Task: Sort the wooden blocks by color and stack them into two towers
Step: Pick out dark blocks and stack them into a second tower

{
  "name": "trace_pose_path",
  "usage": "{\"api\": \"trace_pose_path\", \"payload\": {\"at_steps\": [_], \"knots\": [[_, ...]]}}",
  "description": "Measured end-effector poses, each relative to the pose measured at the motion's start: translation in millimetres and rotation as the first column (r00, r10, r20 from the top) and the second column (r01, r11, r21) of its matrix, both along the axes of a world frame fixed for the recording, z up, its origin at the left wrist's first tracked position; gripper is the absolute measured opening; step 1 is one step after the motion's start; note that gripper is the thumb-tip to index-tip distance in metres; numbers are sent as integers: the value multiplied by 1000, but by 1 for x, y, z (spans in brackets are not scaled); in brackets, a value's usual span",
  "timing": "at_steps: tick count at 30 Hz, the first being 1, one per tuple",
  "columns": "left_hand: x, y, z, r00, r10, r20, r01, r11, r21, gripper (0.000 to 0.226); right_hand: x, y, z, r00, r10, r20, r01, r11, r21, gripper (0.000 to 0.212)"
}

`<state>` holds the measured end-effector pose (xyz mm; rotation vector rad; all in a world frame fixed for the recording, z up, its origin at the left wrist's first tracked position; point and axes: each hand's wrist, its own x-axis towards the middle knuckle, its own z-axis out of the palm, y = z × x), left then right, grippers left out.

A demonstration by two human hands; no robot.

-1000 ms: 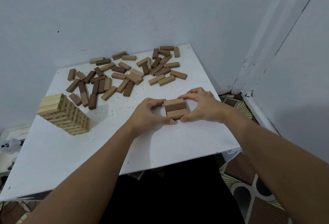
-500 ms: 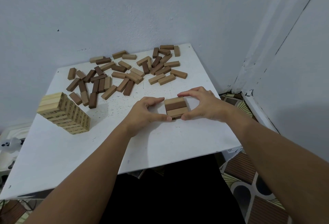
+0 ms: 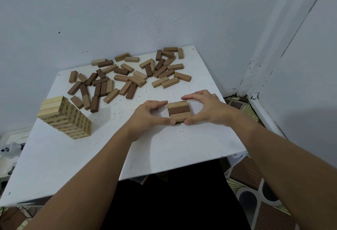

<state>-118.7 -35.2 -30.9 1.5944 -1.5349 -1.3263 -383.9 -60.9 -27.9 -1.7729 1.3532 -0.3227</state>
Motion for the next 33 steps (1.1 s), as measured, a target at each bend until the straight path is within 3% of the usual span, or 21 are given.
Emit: {"api": "trace_pose_path", "payload": {"at_steps": [6,10,19,24,26,30,33], "knots": [[2,0,-5,992,108,-68,-111,993,-39,36,-1,-3,-2,993,-48,108,41,997,59,85],[-1,0,-6,995,94,-26,-96,994,-50,35,-1,-1,-2,995,-48,92,44,998,41,75],[-2,-1,-3,998,65,-2,-65,997,-43,41,-1,-2,-2,996,-36,76,33,999,30,79],[0,-1,-6,990,128,-60,-131,990,-47,28,0,-2,-1,994,-50,93,46,998,45,75],[0,-1,-7,989,135,-62,-138,989,-48,24,0,-3,-3,989,-68,128,60,996,63,65],[-1,1,-8,983,159,-91,-164,985,-50,17,3,0,-6,938,-205,281,202,979,39,17],[-4,2,-7,980,176,-95,-182,981,-60,13,5,5,-8,932,-236,275,260,964,-54,3]]}}
